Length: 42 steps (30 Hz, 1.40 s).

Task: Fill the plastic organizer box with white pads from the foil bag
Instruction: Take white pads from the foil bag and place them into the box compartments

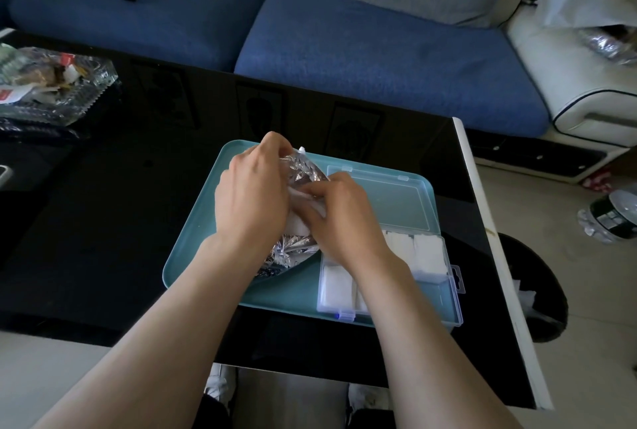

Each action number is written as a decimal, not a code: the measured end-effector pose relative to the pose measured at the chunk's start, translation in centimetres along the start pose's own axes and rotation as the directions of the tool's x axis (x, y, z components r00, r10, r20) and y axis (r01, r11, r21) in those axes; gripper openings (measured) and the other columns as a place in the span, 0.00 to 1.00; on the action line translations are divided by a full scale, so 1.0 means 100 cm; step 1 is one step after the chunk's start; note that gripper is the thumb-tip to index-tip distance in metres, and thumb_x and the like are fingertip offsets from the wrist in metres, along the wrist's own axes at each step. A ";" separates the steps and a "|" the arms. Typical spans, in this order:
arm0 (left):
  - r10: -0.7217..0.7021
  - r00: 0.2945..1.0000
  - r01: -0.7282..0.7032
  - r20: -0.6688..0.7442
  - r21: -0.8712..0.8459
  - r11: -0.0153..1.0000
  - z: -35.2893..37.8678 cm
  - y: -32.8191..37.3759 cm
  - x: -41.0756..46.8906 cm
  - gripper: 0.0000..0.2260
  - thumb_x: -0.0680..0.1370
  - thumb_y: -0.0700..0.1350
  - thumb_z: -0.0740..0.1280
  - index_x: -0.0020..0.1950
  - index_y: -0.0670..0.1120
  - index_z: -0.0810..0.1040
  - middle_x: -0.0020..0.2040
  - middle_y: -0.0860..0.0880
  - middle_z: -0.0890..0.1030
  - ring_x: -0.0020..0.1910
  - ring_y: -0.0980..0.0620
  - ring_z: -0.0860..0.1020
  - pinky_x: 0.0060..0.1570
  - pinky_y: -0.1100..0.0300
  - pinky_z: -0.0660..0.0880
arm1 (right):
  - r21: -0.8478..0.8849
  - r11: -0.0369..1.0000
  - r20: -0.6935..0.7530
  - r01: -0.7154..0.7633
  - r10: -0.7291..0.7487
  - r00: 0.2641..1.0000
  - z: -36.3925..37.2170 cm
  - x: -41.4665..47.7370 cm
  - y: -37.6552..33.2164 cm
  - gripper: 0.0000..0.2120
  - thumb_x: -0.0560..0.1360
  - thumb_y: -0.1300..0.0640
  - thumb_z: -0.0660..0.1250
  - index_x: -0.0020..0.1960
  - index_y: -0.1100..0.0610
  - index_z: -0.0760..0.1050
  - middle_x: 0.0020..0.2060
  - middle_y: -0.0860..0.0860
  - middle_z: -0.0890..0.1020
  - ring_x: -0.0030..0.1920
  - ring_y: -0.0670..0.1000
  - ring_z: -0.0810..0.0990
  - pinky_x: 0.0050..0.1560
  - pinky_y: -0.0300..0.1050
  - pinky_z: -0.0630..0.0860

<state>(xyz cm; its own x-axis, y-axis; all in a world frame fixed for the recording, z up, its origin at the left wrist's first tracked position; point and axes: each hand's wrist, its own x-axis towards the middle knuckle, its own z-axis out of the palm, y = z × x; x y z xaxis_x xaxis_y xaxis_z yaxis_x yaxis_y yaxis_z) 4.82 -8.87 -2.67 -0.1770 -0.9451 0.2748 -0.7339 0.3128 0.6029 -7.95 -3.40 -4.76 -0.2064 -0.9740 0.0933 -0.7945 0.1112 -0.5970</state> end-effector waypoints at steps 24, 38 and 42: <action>-0.056 0.909 0.020 0.414 0.090 0.996 -0.006 0.017 -0.012 0.44 0.60 0.72 0.68 0.74 0.63 0.61 0.75 0.52 0.61 0.74 0.39 0.62 0.73 0.34 0.61 | 0.219 0.975 -0.442 -0.035 0.131 0.887 -0.011 0.013 0.021 0.06 0.84 0.55 0.67 0.53 0.56 0.80 0.36 0.47 0.80 0.38 0.51 0.79 0.37 0.48 0.72; 0.026 0.938 -0.104 0.346 0.208 0.973 0.004 0.006 -0.009 0.35 0.71 0.58 0.77 0.75 0.58 0.66 0.81 0.48 0.54 0.77 0.36 0.60 0.74 0.31 0.59 | 0.388 0.916 -0.423 -0.105 0.278 0.862 -0.020 0.008 0.021 0.03 0.85 0.53 0.66 0.54 0.51 0.76 0.39 0.46 0.82 0.41 0.48 0.82 0.37 0.41 0.76; -0.017 0.933 -0.068 0.358 0.223 0.972 0.004 0.004 -0.006 0.22 0.75 0.56 0.77 0.66 0.56 0.76 0.84 0.48 0.48 0.81 0.35 0.55 0.75 0.27 0.54 | 0.425 0.895 -0.417 -0.139 0.329 0.847 -0.023 0.008 0.023 0.04 0.85 0.52 0.66 0.56 0.52 0.77 0.41 0.45 0.82 0.42 0.46 0.83 0.38 0.41 0.78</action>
<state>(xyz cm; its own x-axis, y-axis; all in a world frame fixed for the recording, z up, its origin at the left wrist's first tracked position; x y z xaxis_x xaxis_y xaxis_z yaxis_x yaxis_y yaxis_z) 4.42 -8.20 -2.88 -0.3876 -0.9216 -0.0220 -0.8480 0.3471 0.4005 -11.27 -3.50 -4.20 -0.6743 -0.7067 0.2145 -0.4396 0.1507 -0.8854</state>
